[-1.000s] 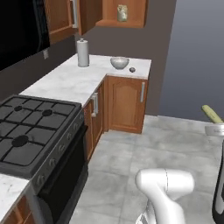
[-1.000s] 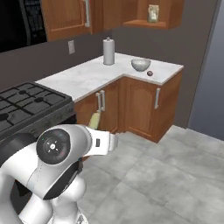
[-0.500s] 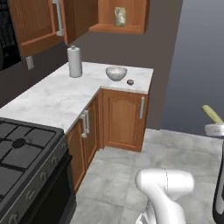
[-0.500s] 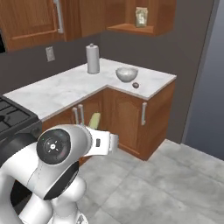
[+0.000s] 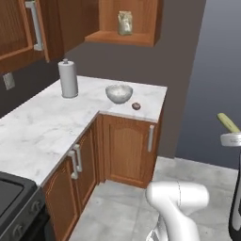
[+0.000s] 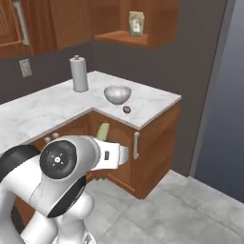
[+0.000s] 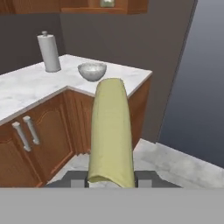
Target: Pick the egg and butter from the fridge and place them by the bowl for mixing.
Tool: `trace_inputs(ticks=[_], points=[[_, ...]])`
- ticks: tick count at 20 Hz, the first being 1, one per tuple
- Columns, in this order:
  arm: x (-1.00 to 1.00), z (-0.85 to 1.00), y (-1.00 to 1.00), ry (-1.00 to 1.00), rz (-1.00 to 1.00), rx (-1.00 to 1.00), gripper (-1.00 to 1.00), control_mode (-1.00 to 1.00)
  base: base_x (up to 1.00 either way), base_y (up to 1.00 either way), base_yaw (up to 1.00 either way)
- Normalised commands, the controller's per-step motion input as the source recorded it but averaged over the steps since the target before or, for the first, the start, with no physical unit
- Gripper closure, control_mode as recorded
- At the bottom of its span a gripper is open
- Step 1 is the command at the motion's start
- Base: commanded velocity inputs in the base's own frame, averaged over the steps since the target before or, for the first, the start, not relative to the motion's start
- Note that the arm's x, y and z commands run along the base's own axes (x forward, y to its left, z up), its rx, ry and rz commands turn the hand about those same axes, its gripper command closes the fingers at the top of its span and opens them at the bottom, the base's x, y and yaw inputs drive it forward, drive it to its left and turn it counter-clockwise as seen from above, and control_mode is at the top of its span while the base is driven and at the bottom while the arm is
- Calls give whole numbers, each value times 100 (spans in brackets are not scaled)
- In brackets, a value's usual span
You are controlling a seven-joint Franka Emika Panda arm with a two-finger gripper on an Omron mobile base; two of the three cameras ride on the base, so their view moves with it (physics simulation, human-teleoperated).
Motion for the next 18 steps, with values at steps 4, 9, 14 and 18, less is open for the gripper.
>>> trace_inputs(ticks=[4,9,14,18], points=[[0,0,0,0,0,0,100,100,100,-43,10],[0,0,0,0,0,0,100,100,100,-24,9],[0,0,0,0,0,0,100,100,100,0,6],[0,0,0,0,0,0,100,100,100,44,13]])
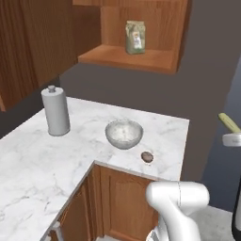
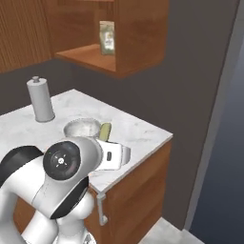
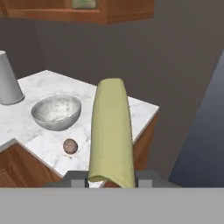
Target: Pick the egg and butter from the fridge and place them by the bowl for mixing.
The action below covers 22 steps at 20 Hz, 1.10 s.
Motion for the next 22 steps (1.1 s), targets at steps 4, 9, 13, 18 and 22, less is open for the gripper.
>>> trace_inputs(ticks=[4,9,13,18,22], points=[[0,0,0,0,0,0,100,100,100,36,18],[0,0,0,0,0,0,100,100,100,11,16],[0,0,0,0,0,0,100,100,100,0,34],[0,0,0,0,0,0,100,100,100,-11,53],[0,0,0,0,0,0,100,100,100,-13,56]])
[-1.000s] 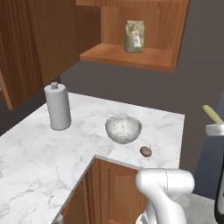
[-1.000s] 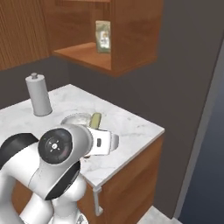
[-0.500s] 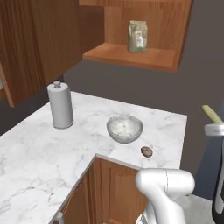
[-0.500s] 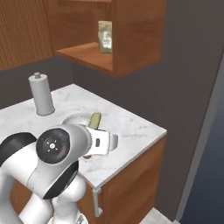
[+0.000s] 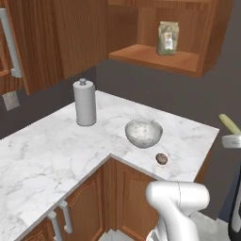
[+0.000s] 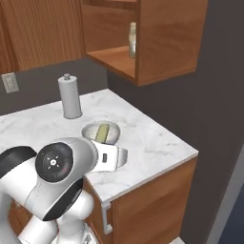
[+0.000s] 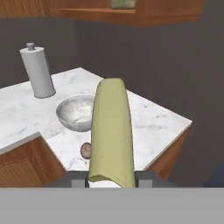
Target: Pick the egg and butter from the fridge and place them by the bowl for mixing.
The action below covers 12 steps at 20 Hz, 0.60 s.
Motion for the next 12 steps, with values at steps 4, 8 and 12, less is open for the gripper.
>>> trace_inputs(ticks=[4,8,12], points=[[42,-33,-3,4,28,0,100,-100,50,-3,28],[44,-40,0,9,40,0,100,-100,0,0,0],[0,-24,0,2,17,0,100,-100,0,0,0]])
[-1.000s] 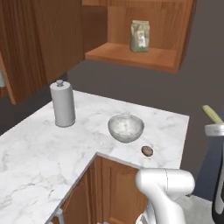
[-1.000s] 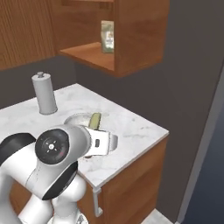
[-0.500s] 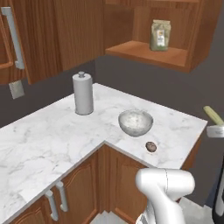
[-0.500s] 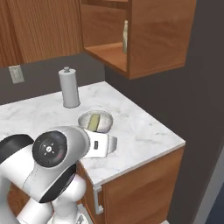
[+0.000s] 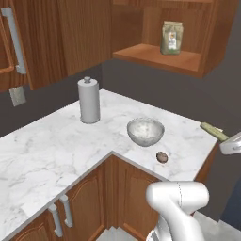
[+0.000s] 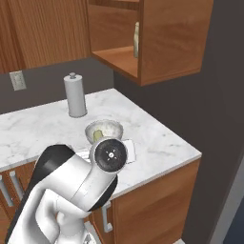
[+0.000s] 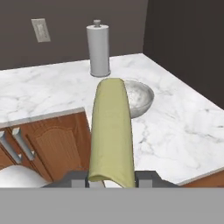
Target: Pick the egg and butter from the fridge and place them by the bowl for mixing.
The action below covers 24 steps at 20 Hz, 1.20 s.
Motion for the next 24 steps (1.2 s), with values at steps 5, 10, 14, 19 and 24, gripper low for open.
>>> trace_inputs(ticks=[5,10,14,19,24], points=[[14,-29,24,0,1,-8,100,-100,0,0,0],[41,-33,36,-4,-6,-10,100,-100,0,0,0],[52,-41,7,0,-1,-4,100,-100,0,0,0],[42,-55,0,3,8,-1,100,-100,0,0,0],[21,-47,-11,2,19,0,100,-100,0,0,0]])
